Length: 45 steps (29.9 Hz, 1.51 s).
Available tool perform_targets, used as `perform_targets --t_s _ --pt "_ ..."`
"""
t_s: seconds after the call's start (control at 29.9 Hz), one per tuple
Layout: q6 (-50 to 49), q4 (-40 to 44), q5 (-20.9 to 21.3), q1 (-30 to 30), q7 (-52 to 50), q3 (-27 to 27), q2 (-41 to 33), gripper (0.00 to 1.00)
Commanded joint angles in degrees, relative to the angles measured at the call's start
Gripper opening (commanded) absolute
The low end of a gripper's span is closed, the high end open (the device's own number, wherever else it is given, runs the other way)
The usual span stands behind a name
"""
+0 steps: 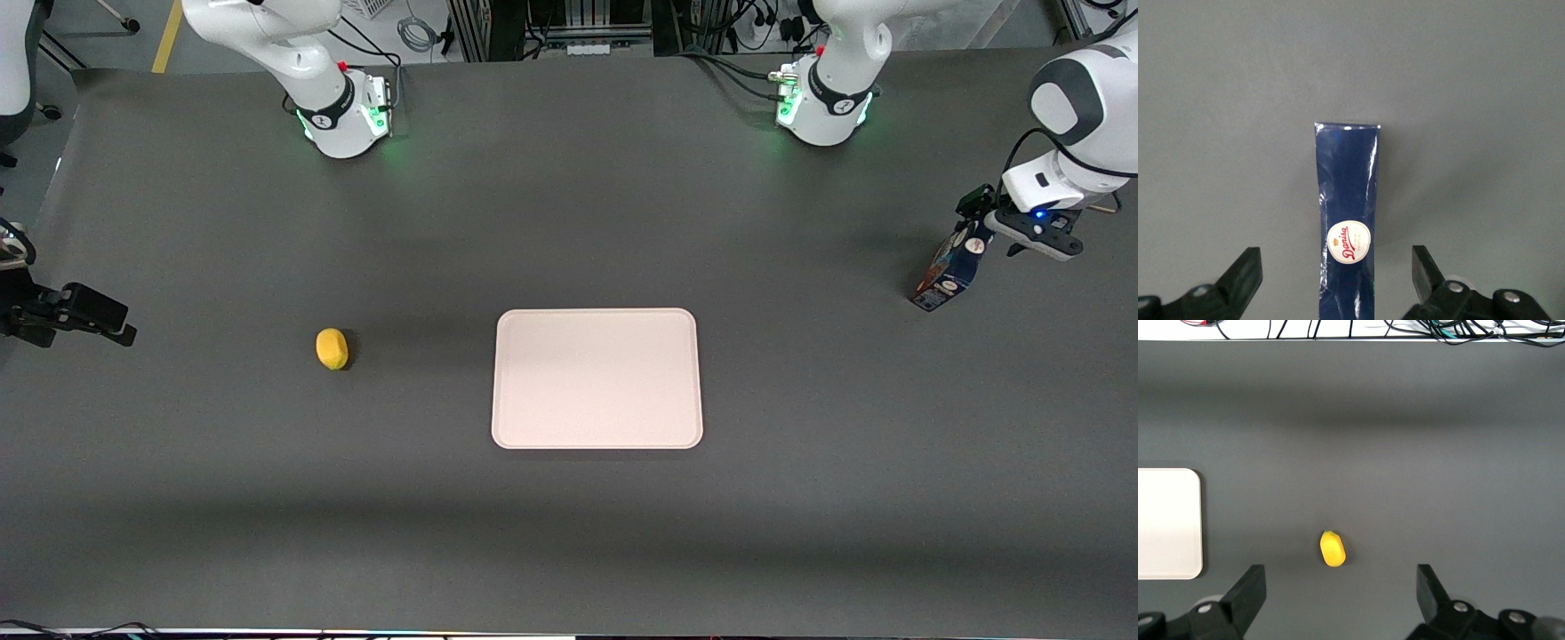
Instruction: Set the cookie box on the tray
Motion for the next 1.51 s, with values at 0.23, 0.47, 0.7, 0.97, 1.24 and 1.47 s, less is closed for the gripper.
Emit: perform_targets --t_s 0.23,0.47,0.7,0.97,1.24,1.47 --pt "8.3 -3.5 -0.9 -0.6 1.3 0.3 1.7 1.0" --pt "13.0 -5.6 -0.9 -0.4 3.0 0.3 3.8 1.0" --pt "14.2 -5.8 -0.9 -0.3 3.3 0.3 4.8 1.0" --pt "18.1 -5.6 -0.9 -0.3 4.6 0.3 7.9 1.0" --pt "18.6 -5.6 -1.0 -0.2 4.6 0.3 9.2 1.0" --pt "19.8 -5.4 -1.0 -0.4 4.8 0.3 9.6 1.0"
